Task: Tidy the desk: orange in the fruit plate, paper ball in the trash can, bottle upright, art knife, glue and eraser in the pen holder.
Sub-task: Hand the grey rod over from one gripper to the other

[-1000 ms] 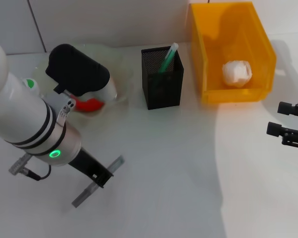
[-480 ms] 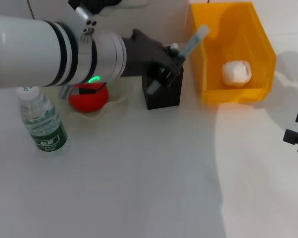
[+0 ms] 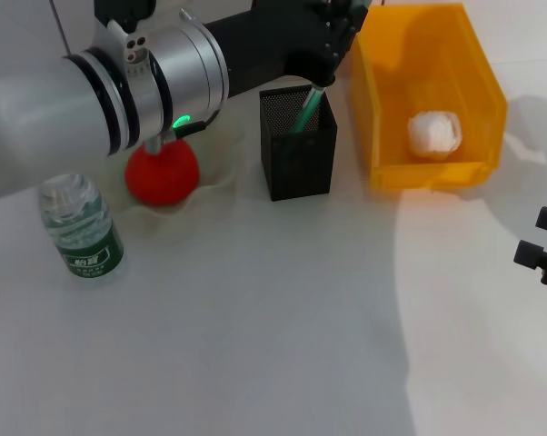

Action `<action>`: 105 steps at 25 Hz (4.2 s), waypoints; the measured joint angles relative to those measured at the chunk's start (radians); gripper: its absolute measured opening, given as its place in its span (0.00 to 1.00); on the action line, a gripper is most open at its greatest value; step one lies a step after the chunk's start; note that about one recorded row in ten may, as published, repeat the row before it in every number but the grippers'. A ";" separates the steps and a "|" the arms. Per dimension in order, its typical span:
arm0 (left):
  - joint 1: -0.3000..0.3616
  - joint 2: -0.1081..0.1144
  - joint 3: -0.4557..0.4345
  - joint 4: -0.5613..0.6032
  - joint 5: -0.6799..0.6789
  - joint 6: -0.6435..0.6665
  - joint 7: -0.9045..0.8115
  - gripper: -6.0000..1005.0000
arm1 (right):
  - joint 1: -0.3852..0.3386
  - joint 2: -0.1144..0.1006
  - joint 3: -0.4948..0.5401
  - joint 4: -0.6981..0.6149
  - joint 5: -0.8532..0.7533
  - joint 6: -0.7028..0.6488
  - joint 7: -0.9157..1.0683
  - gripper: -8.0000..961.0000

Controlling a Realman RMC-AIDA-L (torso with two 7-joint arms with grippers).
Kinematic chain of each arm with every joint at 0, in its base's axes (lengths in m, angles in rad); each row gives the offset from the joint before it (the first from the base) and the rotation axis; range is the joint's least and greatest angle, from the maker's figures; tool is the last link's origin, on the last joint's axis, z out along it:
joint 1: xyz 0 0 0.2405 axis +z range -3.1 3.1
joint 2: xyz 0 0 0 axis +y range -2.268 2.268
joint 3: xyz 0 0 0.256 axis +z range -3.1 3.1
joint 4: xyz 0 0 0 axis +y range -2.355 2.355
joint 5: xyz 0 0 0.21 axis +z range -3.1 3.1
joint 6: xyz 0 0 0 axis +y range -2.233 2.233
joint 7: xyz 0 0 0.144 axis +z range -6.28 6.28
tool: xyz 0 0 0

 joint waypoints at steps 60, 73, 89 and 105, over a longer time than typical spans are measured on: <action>0.023 0.003 0.112 -0.832 -1.200 0.632 1.247 0.12 | 0.168 -0.025 -0.118 0.075 0.269 -0.212 0.028 0.72; -0.001 0.001 0.114 -0.832 -1.150 0.607 1.238 0.12 | 0.224 -0.002 -0.158 0.078 0.204 -0.166 0.027 0.72; -0.013 0.001 0.122 -0.830 -1.147 0.604 1.214 0.12 | 0.264 0.011 -0.195 0.093 0.151 -0.095 0.016 0.72; -0.015 0.004 0.132 -0.827 -1.147 0.603 1.212 0.12 | 0.281 0.010 -0.235 0.100 0.151 -0.057 0.030 0.49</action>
